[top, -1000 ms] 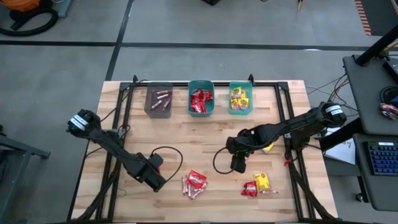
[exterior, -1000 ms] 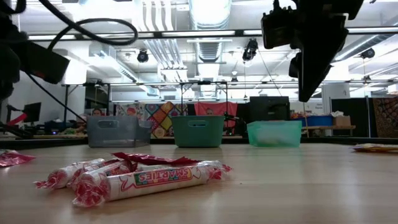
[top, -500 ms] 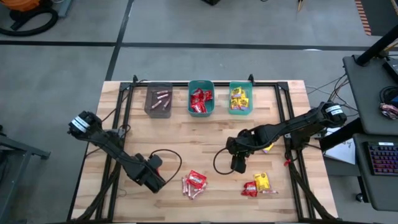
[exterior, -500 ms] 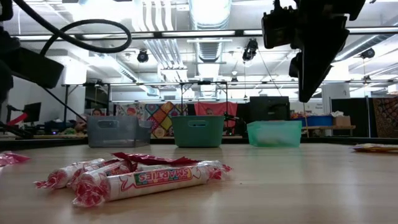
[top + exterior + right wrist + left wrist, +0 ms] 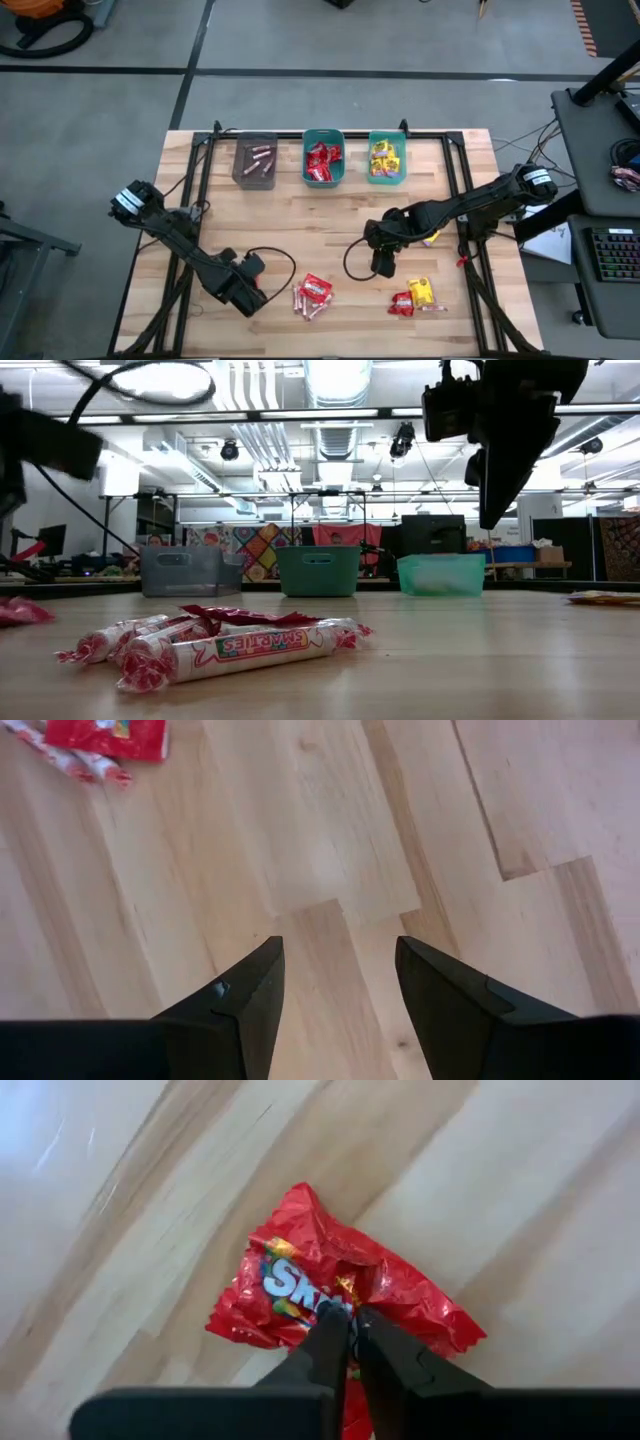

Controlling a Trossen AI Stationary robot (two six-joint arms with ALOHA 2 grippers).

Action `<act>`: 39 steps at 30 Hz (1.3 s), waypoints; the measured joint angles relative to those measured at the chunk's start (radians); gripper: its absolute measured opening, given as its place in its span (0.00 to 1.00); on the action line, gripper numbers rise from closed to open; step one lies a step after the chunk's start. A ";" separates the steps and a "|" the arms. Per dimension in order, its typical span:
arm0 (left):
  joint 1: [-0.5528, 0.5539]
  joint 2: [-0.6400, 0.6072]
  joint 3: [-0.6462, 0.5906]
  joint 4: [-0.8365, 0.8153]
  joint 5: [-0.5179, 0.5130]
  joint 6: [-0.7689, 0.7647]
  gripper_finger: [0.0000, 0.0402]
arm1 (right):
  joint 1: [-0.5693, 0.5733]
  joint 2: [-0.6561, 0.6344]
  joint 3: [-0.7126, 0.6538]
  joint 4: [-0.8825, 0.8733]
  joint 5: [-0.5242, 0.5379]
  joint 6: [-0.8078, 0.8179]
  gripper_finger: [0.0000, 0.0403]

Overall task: Sort candy
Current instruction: Put the middle left red candy on the dark green bin

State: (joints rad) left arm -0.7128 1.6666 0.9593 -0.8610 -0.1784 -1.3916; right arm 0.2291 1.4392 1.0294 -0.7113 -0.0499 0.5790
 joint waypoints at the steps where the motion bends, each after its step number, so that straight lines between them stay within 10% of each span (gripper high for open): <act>1: 0.000 -0.003 0.012 -0.001 -0.019 0.015 0.01 | 0.000 0.000 -0.006 0.003 0.001 -0.001 0.46; 20: 0.176 -0.162 0.059 0.228 -0.587 0.691 0.00 | -0.033 -0.008 -0.063 0.299 0.076 -0.237 0.46; 32: 0.680 -0.163 0.054 0.669 -0.352 1.495 0.00 | -0.161 -0.121 -0.088 0.294 0.077 -0.372 0.46; 39: 0.952 -0.138 0.054 0.899 -0.095 1.582 0.00 | -0.178 -0.146 -0.103 0.306 0.079 -0.374 0.46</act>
State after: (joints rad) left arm 0.2394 1.5284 1.0130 0.0382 -0.2733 0.1902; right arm 0.0513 1.2934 0.9268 -0.4050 0.0288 0.2047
